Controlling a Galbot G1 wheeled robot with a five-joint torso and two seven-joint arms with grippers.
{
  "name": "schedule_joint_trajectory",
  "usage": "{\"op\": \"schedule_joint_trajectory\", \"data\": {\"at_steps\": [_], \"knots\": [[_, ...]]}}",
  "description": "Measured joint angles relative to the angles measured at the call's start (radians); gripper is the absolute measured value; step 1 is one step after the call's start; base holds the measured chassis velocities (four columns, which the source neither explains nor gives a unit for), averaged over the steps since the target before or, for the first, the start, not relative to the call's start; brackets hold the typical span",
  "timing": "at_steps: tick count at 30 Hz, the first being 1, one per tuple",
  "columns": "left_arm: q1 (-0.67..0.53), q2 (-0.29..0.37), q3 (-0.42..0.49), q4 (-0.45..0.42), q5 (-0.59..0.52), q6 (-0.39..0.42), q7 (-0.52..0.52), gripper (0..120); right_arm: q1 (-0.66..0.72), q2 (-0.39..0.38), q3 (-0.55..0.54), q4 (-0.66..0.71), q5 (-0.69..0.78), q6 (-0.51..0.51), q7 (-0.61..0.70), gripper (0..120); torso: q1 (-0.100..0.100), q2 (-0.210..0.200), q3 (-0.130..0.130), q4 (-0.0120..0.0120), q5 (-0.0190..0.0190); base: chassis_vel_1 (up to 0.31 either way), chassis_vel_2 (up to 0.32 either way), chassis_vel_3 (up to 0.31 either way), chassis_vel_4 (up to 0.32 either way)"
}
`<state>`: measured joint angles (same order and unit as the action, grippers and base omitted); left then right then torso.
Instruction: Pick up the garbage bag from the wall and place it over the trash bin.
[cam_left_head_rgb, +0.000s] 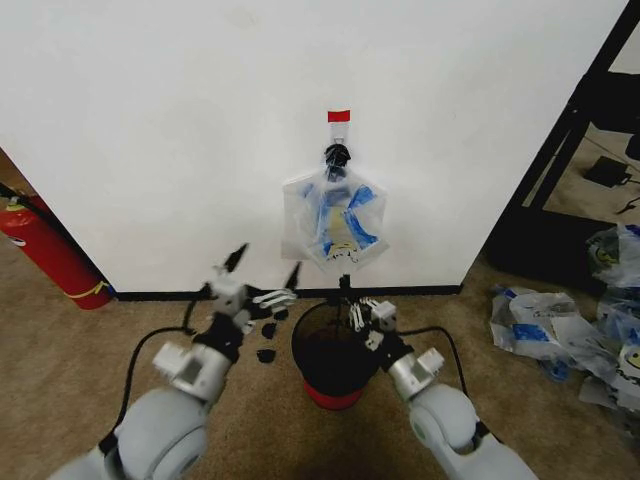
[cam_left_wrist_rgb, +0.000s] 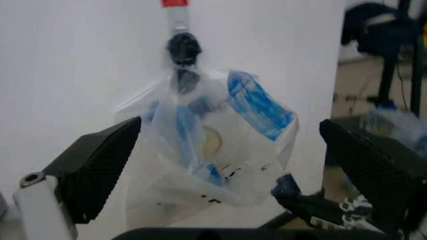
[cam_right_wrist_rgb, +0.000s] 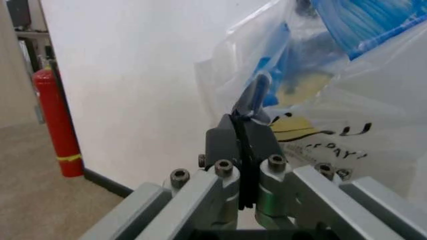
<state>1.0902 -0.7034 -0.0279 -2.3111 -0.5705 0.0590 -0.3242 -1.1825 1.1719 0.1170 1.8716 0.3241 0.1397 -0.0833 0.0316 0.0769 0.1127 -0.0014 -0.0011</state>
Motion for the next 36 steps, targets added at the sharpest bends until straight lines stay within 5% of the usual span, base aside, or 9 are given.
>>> {"op": "schedule_joint_trajectory", "data": {"at_steps": [3, 8, 13, 17, 23, 27, 36], "knots": [[-0.227, 0.072, 0.119, 0.021, -0.105, 0.140, -0.025, 100, 0.022, -0.021, -0.006, -0.008, 0.015, -0.009, 0.013, 0, 0.000, 0.000, 0.000, -0.0001, 0.0000, 0.000, 0.000, 0.000, 0.000], [-0.495, 0.083, 0.281, 0.069, -0.218, 0.304, -0.072, 100, 0.024, -0.032, -0.006, -0.010, 0.015, -0.009, 0.013, 0, 0.000, 0.000, 0.000, 0.0000, 0.0001, 0.000, 0.000, 0.000, 0.000], [-0.786, 0.018, 0.473, 0.106, -0.359, 0.504, -0.152, 94, 0.016, -0.033, -0.001, -0.006, 0.005, -0.008, 0.013, 0, 0.000, 0.000, 0.000, -0.0002, 0.0003, 0.000, 0.000, 0.000, 0.000], [-0.925, -0.054, 0.574, 0.151, -0.400, 0.577, -0.196, 94, 0.007, -0.030, 0.006, -0.003, -0.001, -0.008, 0.014, 0, 0.000, 0.000, 0.000, -0.0004, 0.0006, 0.000, 0.000, 0.000, 0.000], [-1.019, -0.111, 0.669, 0.215, -0.432, 0.638, -0.230, 90, -0.016, -0.033, 0.020, 0.012, -0.005, -0.007, 0.014, 0, 0.000, 0.000, 0.000, -0.0001, 0.0004, 0.000, 0.000, 0.000, 0.000], [-1.058, -0.148, 0.727, 0.263, -0.493, 0.678, -0.284, 104, -0.031, -0.040, 0.029, 0.026, -0.005, -0.006, 0.014, 0, 0.000, 0.000, 0.000, 0.0002, 0.0003, 0.000, 0.000, 0.000, 0.000], [-1.116, -0.229, 0.771, 0.320, -0.687, 0.686, -0.373, 113, -0.049, -0.038, 0.036, 0.032, -0.013, -0.001, 0.014, 0, 0.000, 0.000, 0.000, 0.0000, 0.0003, 0.000, 0.000, 0.000, 0.000]]}}
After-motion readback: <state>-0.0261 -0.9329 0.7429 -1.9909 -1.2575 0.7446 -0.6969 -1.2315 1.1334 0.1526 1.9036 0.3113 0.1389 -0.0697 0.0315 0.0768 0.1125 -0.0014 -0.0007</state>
